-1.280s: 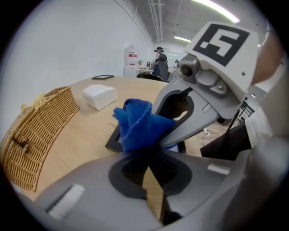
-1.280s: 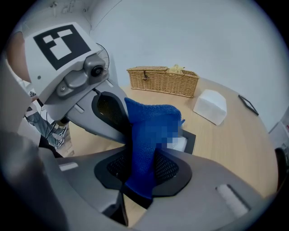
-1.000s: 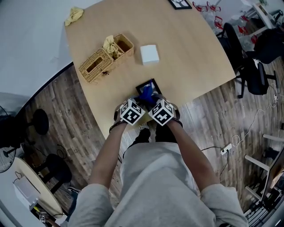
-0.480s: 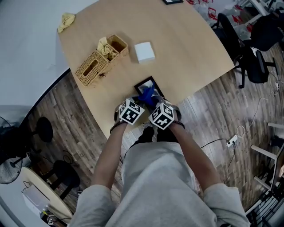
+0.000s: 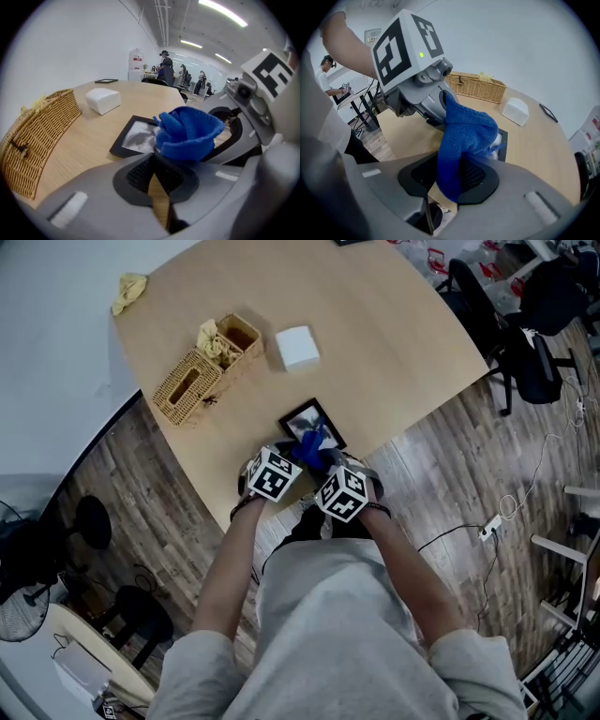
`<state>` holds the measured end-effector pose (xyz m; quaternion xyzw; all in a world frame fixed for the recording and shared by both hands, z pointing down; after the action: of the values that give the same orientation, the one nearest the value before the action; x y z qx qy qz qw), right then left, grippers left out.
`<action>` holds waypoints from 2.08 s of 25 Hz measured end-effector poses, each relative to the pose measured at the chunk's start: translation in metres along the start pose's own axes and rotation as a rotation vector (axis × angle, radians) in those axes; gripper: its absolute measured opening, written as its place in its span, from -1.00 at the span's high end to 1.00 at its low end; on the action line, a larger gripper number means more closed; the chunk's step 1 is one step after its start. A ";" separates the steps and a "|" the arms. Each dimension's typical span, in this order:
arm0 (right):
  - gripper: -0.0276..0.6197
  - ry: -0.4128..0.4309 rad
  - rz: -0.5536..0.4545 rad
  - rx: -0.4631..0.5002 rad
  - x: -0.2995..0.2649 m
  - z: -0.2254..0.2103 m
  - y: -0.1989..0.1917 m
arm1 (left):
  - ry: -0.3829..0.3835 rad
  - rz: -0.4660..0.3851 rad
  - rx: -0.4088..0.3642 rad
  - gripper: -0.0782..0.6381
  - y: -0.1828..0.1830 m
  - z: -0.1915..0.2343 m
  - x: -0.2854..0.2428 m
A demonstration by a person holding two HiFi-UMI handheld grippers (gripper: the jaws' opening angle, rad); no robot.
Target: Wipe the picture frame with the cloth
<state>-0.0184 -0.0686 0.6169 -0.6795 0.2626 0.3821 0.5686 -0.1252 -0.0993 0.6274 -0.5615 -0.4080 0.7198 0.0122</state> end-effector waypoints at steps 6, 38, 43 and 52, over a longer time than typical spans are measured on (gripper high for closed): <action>0.58 0.005 -0.001 -0.033 0.003 0.004 -0.010 | -0.010 -0.007 -0.013 0.64 0.001 0.002 -0.001; 0.58 -0.133 -0.208 -0.393 0.093 -0.045 -0.051 | 0.259 -0.112 0.344 0.64 0.004 -0.053 0.065; 0.58 -0.137 -0.309 -0.452 0.105 -0.030 -0.052 | 0.310 -0.170 0.470 0.64 0.001 -0.080 0.080; 0.58 -0.096 -0.453 -0.466 0.146 -0.006 -0.080 | 0.411 -0.280 0.490 0.64 -0.003 -0.135 0.128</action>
<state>0.1297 -0.0460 0.5441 -0.8137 -0.0169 0.3272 0.4801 -0.0630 0.0406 0.5222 -0.6135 -0.2851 0.6598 0.3272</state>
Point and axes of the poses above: the fingertips, and each gripper's own axes: x backward along the fingers, z to its left, y out of its top, the point moved 8 cm from there along x, backward along the fingers, and after that the axes turned 7 degrees about y, right-handed, at the moved point
